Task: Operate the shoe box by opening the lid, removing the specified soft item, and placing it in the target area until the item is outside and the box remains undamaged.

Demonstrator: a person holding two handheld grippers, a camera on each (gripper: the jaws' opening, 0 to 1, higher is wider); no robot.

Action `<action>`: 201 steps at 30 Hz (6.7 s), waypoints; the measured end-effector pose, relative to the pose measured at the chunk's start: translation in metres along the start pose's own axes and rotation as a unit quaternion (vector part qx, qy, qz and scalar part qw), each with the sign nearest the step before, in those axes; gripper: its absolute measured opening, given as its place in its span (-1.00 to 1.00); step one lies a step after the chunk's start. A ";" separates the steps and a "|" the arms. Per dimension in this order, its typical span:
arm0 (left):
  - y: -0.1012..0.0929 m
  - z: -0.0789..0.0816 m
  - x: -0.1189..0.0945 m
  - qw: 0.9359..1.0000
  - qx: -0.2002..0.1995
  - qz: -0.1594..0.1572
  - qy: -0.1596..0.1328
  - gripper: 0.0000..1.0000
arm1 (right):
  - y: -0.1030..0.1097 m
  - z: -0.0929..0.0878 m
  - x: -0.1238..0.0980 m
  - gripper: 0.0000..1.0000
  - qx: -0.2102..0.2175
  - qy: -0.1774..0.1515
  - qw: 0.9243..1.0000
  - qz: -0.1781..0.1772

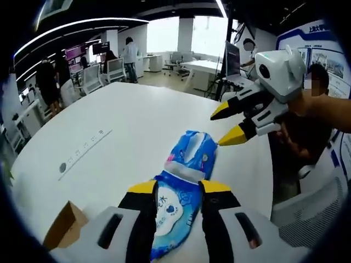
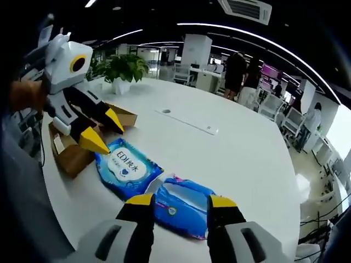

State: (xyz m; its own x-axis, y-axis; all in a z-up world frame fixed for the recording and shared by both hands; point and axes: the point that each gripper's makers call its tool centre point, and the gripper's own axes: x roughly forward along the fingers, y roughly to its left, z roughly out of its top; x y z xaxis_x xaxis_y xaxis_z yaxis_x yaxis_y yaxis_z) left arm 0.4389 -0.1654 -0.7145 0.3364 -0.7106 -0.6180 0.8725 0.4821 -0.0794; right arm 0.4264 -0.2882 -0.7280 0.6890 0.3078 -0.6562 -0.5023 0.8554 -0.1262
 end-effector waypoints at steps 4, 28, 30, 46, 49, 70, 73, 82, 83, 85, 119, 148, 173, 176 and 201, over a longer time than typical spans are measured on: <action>0.004 0.000 -0.016 1.000 -0.004 0.014 -0.017 -0.24 | 0.008 0.003 -0.004 -0.15 0.005 -0.009 1.000 0.002; 0.019 -0.030 -0.116 0.995 -0.025 0.067 -0.072 0.59 | 0.052 0.015 -0.020 0.84 0.017 -0.023 0.999 0.018; 0.022 -0.036 -0.123 0.994 -0.026 0.073 -0.073 0.68 | 0.058 0.015 -0.018 0.91 0.005 -0.018 1.000 0.023; 0.044 -0.076 -0.187 0.988 -0.059 0.114 -0.090 0.99 | 0.103 0.030 -0.010 0.99 -0.035 -0.011 0.997 0.067; 0.046 -0.085 -0.197 0.986 -0.066 0.124 -0.091 0.99 | 0.111 0.033 -0.009 0.99 -0.042 -0.012 0.996 0.077; 0.033 -0.158 -0.260 0.977 -0.083 0.176 -0.087 1.00 | 0.193 0.063 0.015 0.99 -0.124 -0.027 0.970 0.207; 0.029 -0.165 -0.263 0.976 -0.087 0.179 -0.087 1.00 | 0.205 0.067 0.021 0.96 -0.142 -0.028 0.963 0.226; 0.014 -0.179 -0.273 0.970 -0.100 0.199 -0.094 1.00 | 0.230 0.077 0.042 0.79 -0.181 -0.026 0.945 0.272; 0.013 -0.181 -0.273 0.970 -0.103 0.200 -0.093 1.00 | 0.234 0.078 0.044 0.77 -0.187 -0.027 0.942 0.278; 0.008 -0.186 -0.274 0.969 -0.107 0.202 -0.092 1.00 | 0.239 0.079 0.048 0.72 -0.202 -0.027 0.936 0.286; -0.004 -0.187 -0.288 0.944 -0.124 0.263 -0.155 1.00 | 0.319 0.072 0.104 0.40 -0.325 0.021 0.860 0.393; 0.004 -0.200 -0.288 0.938 -0.146 0.278 -0.148 1.00 | 0.328 0.073 0.114 0.25 -0.351 0.014 0.849 0.394; 0.001 -0.199 -0.285 0.941 -0.137 0.278 -0.135 1.00 | 0.380 0.055 0.105 -0.68 -0.378 0.005 0.817 0.435; 0.000 -0.199 -0.285 0.941 -0.138 0.279 -0.136 1.00 | 0.379 0.056 0.105 -0.69 -0.380 0.004 0.817 0.433; 0.001 -0.199 -0.285 0.941 -0.137 0.277 -0.140 0.99 | 0.364 0.092 0.077 -0.72 -0.372 -0.043 0.826 0.421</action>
State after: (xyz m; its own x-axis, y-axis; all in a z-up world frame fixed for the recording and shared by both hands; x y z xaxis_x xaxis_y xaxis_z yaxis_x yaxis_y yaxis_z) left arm 0.2735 0.1395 -0.6935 0.8259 -0.4002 -0.3972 0.4253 0.9046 -0.0272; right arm 0.3448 0.0855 -0.7561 -0.0506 0.7196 -0.6925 -0.9825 -0.1602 -0.0948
